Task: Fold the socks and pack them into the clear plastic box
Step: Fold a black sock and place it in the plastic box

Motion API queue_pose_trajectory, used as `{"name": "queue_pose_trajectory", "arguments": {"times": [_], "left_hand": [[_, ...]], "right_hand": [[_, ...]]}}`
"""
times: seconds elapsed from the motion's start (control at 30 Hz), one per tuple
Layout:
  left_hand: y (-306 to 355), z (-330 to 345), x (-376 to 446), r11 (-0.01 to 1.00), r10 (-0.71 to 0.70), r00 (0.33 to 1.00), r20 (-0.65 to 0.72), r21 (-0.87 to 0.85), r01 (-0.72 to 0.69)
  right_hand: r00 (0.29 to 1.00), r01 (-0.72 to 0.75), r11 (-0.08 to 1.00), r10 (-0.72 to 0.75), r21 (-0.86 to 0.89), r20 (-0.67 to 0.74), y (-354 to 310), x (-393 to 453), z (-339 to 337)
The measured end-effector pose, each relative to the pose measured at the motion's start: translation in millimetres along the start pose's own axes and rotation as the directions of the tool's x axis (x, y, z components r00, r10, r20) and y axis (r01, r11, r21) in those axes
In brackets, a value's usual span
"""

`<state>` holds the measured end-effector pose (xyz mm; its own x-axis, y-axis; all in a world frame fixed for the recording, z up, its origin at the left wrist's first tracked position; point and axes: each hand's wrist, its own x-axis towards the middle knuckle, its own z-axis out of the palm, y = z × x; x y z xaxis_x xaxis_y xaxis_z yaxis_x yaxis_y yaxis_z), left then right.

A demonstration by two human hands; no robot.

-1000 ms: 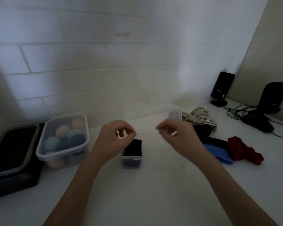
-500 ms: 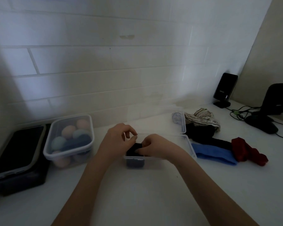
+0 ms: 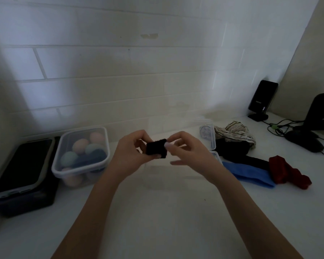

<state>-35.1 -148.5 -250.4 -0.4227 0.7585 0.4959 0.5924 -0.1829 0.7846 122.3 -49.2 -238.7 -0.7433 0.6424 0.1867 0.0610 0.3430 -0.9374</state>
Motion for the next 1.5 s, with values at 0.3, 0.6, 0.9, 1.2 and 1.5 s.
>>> {"name": "queue_pose_trajectory", "arguments": {"times": [0.3, 0.6, 0.9, 1.2, 1.5], "left_hand": [[3.0, 3.1, -5.4, 0.995, 0.076, 0.969, 0.237, 0.049, -0.09], [4.2, 21.9, -8.2, 0.994, -0.073, 0.977, -0.2, 0.064, 0.088], [-2.2, 24.7, -7.7, 0.957, -0.279, 0.939, -0.204, -0.142, 0.253], [1.2, 27.3, -10.0, 0.969, -0.245, 0.943, -0.224, -0.094, 0.229], [-0.3, 28.3, -9.5, 0.976, -0.216, 0.947, -0.239, -0.078, 0.203]], "right_hand": [[0.939, -0.324, 0.943, 0.311, 0.072, 0.143, -3.8, 1.1, 10.5], [0.987, -0.133, 0.915, 0.157, -0.382, 0.031, 4.0, 4.4, 16.8], [0.957, -0.02, 0.88, 0.154, -0.475, 0.245, -2.3, 7.5, 13.8], [0.951, 0.102, 0.719, 0.133, -0.688, 0.28, -3.6, 14.8, 22.5], [0.927, 0.138, 0.514, 0.235, -0.847, 0.293, -7.1, 27.1, 31.1]]}}
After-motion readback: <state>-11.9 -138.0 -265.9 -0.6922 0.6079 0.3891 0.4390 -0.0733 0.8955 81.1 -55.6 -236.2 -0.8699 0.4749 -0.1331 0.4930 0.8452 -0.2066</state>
